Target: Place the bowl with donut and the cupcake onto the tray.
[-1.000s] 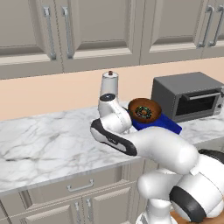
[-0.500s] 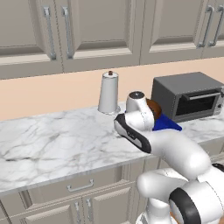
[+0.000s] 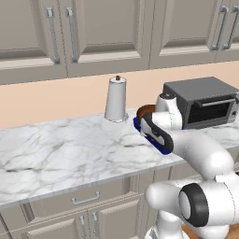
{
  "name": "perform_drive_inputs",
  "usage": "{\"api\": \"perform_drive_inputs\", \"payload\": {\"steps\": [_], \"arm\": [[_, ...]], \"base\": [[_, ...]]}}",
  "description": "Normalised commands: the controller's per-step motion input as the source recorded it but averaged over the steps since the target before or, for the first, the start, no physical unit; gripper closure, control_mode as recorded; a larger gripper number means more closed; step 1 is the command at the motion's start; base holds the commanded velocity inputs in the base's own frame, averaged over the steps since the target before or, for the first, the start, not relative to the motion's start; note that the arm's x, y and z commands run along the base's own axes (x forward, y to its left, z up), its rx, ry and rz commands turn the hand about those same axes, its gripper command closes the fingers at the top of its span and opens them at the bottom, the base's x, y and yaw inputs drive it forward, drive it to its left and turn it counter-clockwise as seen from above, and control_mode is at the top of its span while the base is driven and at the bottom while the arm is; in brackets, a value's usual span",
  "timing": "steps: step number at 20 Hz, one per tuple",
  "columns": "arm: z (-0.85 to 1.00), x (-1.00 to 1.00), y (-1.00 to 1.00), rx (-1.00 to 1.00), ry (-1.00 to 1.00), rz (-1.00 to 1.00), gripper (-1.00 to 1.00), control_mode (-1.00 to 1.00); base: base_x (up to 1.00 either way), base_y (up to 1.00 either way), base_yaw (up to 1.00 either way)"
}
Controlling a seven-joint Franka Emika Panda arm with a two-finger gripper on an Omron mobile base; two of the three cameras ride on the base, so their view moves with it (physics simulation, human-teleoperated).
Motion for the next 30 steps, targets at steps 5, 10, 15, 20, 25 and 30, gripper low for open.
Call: {"api": "perform_drive_inputs", "payload": {"steps": [5, 10, 15, 20, 25, 30], "arm": [[-0.02, 0.04, -0.67, -0.03, 0.02, 0.01, 1.0, -1.0], [-0.22, 0.06, -0.38, 0.0, -0.04, 0.0, 1.0, -1.0], [-0.11, 0.55, 0.0, 0.0, -0.05, 0.01, 1.0, -1.0], [-0.21, 0.12, -0.15, 0.0, -0.01, 0.01, 1.0, -1.0], [-0.26, 0.03, -0.08, 0.0, 0.0, 0.01, 1.0, -1.0], [-0.36, 0.0, 0.0, 0.0, 0.04, 0.0, 1.0, -1.0]], "base": [[0.0, 0.0, 0.0], [0.0, 0.0, 0.0], [0.0, 0.0, 0.0], [0.0, 0.0, 0.0], [0.0, 0.0, 0.0], [0.0, 0.0, 0.0]]}}
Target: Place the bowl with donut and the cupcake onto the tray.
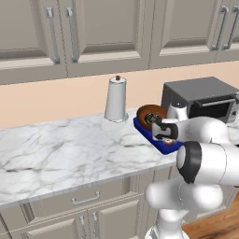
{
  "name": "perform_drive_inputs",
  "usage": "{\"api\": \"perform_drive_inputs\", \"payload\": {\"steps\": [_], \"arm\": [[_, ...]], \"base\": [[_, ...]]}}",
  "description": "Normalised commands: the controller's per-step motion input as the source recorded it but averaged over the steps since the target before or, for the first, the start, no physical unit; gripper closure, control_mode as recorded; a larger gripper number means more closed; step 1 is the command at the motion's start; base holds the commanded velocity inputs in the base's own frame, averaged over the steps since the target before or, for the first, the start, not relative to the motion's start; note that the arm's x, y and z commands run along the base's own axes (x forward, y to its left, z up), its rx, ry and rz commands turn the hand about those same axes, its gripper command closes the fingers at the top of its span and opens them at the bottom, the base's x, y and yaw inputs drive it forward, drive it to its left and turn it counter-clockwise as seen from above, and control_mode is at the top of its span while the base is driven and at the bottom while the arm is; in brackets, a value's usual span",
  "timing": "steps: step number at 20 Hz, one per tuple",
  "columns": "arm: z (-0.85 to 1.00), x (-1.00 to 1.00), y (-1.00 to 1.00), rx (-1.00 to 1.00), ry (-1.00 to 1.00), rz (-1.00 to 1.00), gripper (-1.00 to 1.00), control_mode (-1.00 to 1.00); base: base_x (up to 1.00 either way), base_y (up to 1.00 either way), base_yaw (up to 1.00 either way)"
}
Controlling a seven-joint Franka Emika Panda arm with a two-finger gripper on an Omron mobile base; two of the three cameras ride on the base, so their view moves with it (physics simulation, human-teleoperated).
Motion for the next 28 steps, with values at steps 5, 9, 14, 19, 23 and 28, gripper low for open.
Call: {"api": "perform_drive_inputs", "payload": {"steps": [5, 9, 14, 19, 23, 28], "arm": [[-0.31, 0.0, -0.01, 0.01, 0.04, 0.0, 1.0, -1.0], [-0.15, 0.0, -0.04, 0.0, 0.01, 0.0, -1.0, -1.0], [0.03, 0.0, 0.01, -0.02, 0.01, 0.0, -1.0, -1.0], [0.47, 0.03, 0.0, -0.1, 0.04, 0.0, -1.0, -1.0], [0.36, -0.1, 0.13, -0.02, 0.02, -0.09, -1.0, -1.0], [0.11, -0.41, 0.84, -0.04, 0.05, -0.06, -1.0, -1.0]], "base": [[0.0, 0.0, 0.0], [0.0, 0.0, 0.0], [0.0, 0.0, 0.0], [0.0, 0.0, 0.0], [0.0, 0.0, 0.0], [0.0, 0.0, 0.0]]}}
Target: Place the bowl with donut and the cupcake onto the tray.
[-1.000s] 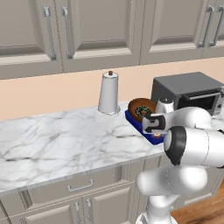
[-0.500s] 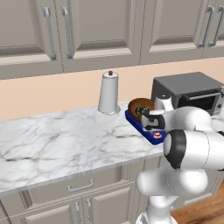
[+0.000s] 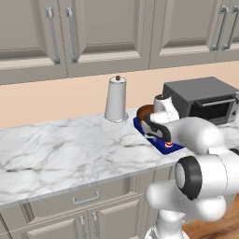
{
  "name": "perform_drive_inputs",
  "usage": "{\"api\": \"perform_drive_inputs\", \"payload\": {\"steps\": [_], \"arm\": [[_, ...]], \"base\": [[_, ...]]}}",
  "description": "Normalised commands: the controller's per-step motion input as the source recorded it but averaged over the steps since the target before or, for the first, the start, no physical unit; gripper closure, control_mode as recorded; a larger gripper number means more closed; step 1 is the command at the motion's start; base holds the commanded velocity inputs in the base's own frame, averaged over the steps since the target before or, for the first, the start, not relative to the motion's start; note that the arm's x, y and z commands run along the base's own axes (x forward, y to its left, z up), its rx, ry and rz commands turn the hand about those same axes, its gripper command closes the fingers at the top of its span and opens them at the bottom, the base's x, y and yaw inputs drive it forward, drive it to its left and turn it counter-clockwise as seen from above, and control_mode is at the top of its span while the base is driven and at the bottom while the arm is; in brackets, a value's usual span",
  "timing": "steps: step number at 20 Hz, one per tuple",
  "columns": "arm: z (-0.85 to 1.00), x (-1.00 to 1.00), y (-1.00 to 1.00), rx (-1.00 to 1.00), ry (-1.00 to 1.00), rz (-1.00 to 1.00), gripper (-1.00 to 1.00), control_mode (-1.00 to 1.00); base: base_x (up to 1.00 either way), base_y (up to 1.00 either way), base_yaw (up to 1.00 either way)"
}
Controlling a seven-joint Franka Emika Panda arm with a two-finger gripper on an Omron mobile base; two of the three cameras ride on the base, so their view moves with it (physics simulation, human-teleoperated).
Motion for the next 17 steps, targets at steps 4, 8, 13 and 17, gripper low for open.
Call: {"api": "perform_drive_inputs", "payload": {"steps": [4, 8, 13, 17], "arm": [[0.34, -0.42, 0.93, -0.04, 0.09, -0.01, -1.0, -1.0], [0.21, -0.55, 0.8, 0.0, 0.06, 0.0, -1.0, -1.0], [-0.01, -0.77, 0.55, -0.01, -0.03, 0.01, -1.0, -1.0], [0.0, -1.0, 0.13, 0.0, -0.28, 0.0, -1.0, -1.0]], "base": [[0.0, 0.0, 0.0], [0.0, 0.0, 0.0], [0.0, 0.0, 0.0], [0.0, 0.0, 0.0]]}}
